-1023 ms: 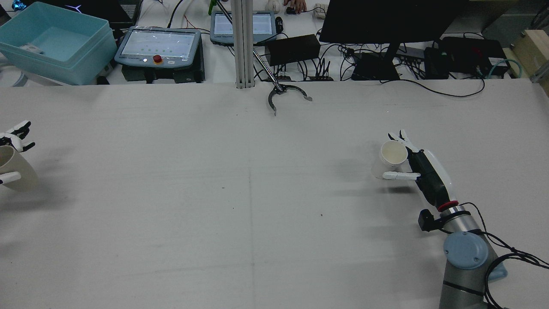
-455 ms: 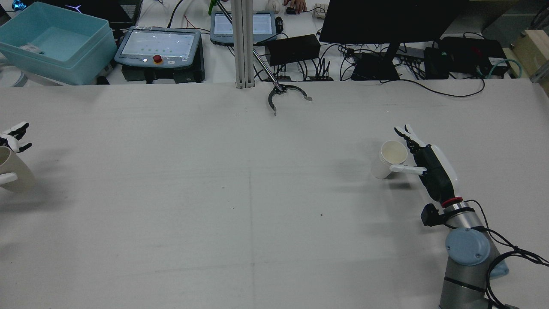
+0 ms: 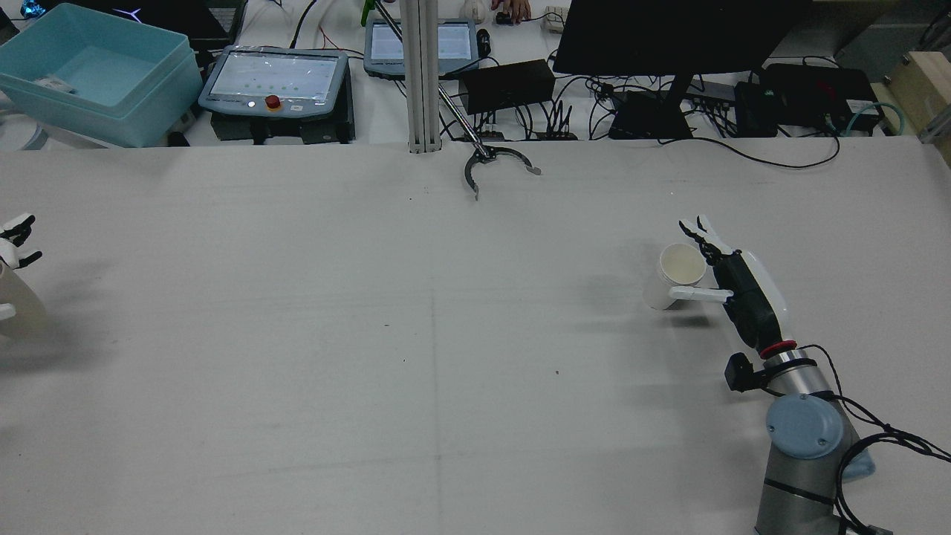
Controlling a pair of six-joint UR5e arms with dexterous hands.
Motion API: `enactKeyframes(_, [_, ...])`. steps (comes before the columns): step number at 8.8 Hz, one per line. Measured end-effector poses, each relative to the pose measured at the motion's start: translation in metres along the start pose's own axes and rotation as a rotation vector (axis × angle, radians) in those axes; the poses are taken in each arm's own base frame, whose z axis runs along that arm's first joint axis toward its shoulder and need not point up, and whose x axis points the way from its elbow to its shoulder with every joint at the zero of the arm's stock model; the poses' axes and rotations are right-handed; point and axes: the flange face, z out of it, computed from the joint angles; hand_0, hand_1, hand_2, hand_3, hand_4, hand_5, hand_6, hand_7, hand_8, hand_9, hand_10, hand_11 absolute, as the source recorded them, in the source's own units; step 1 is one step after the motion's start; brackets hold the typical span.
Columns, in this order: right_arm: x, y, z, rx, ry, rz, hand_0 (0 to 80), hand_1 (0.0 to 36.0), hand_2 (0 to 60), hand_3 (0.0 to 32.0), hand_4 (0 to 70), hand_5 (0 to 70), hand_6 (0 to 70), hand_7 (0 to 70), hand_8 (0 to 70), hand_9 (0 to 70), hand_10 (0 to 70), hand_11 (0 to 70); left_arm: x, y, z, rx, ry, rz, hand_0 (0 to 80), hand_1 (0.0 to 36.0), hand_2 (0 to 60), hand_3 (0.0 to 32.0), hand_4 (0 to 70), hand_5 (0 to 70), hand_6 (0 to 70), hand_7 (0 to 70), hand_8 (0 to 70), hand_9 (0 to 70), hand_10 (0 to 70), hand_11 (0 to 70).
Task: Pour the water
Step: 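Close the right hand fingers around the white cup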
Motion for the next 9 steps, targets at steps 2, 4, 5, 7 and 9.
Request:
enactKeyframes(2, [0.002, 0.006, 0.003, -0.006, -0.001, -0.009, 46.6, 11.3, 3.6, 0.0, 7.1, 2.5, 4.0, 4.2, 4.1, 4.5, 2.6, 5.0, 0.003, -0.006, -0.012, 0.006, 0.002, 0.002, 51.0, 36.0, 60.0, 0.0, 32.6, 60.6, 3.3, 7.0, 2.5, 4.9, 7.1, 13.2])
enactKeyframes(4, [0.003, 0.008, 0.004, -0.008, -0.002, -0.013, 46.8, 11.9, 5.4, 0.0, 7.9, 4.1, 5.6, 8.3, 4.9, 6.3, 4.2, 7.3, 0.004, -0.008, -0.016, 0.008, 0.002, 0.002, 50.8, 36.0, 60.0, 0.0, 32.4, 60.6, 3.2, 6.8, 2.5, 4.8, 7.0, 13.1])
enactKeyframes(5, [0.004, 0.007, 0.004, -0.007, -0.002, -0.019, 47.2, 12.5, 6.1, 0.0, 8.1, 5.3, 6.3, 10.2, 5.2, 7.3, 5.2, 8.8, 0.005, -0.008, -0.016, 0.008, 0.003, 0.002, 50.8, 36.0, 60.0, 0.0, 32.3, 60.4, 3.1, 6.6, 2.5, 4.8, 7.1, 13.1])
enactKeyframes(7, [0.007, 0.003, 0.006, -0.002, -0.001, -0.043, 46.8, 12.2, 6.1, 0.0, 8.2, 4.9, 6.2, 9.7, 5.0, 7.2, 5.1, 8.7, 0.005, -0.008, -0.016, 0.007, 0.004, 0.002, 50.7, 36.0, 60.0, 0.0, 32.3, 60.7, 3.1, 6.8, 2.5, 4.8, 7.0, 13.1])
enactKeyframes(9, [0.013, 0.004, 0.01, 0.001, 0.0, -0.055, 46.7, 11.9, 6.5, 0.0, 8.5, 4.9, 6.6, 10.1, 5.4, 8.0, 5.4, 9.1, 0.005, -0.009, -0.017, 0.007, 0.004, 0.002, 50.7, 36.0, 60.0, 0.0, 32.3, 60.4, 3.2, 6.9, 2.5, 4.9, 7.0, 13.1])
